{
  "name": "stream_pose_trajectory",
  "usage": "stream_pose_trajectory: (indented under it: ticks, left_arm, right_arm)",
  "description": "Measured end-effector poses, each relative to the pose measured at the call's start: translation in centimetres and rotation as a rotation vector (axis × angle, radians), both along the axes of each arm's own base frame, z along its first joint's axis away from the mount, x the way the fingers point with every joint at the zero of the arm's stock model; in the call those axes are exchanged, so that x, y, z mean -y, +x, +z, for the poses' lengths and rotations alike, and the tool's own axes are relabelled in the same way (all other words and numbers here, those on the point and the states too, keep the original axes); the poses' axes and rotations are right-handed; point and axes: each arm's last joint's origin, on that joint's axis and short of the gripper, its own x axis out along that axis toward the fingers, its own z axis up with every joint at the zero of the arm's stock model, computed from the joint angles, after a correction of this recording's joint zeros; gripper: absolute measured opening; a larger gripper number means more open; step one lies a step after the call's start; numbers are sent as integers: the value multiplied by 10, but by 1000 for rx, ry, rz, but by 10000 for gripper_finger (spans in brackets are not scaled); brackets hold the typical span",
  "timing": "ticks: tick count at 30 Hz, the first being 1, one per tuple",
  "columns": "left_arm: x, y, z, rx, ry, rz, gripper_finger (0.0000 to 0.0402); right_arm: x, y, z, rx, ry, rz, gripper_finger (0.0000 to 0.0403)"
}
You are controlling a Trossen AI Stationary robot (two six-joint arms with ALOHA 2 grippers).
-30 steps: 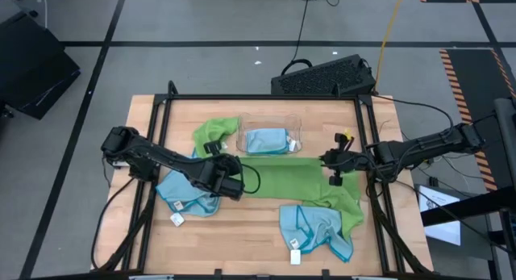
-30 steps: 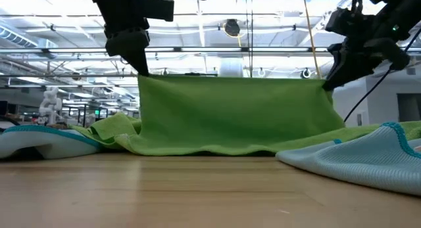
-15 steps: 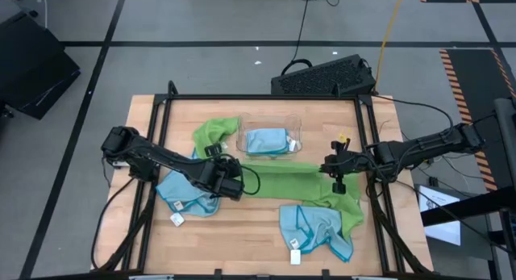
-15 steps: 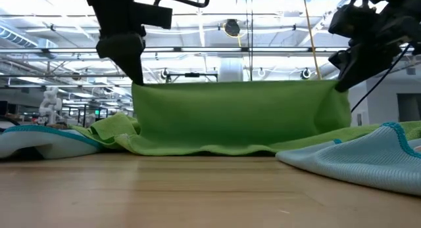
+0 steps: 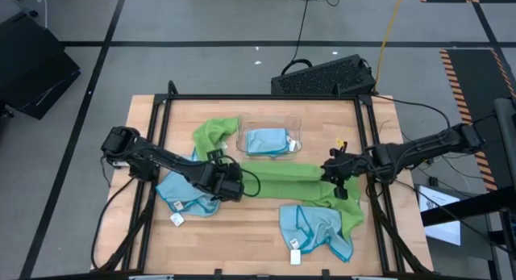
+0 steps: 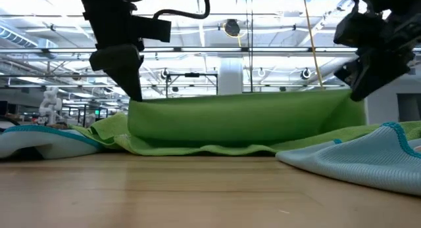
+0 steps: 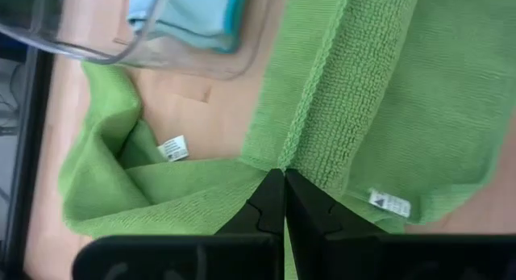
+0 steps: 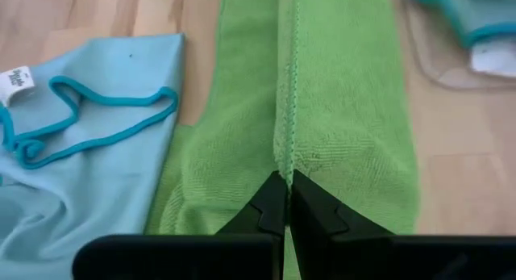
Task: Fold microfiber towels
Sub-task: Fold the bottom left green microfiber cloth
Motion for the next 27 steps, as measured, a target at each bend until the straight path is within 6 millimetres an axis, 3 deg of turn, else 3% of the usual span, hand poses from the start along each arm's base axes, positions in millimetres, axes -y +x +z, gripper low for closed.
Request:
stream_pose_trajectory:
  ticks: [14,27]
  left_arm:
    - [5,3,0,13,-77,-36,5]
    - [7,7,0,43,-119,-61,5]
  right_arm:
    - [-2,-5,-32,52,130,23,4]
    - [-3,-6,-36,32,216,4,5]
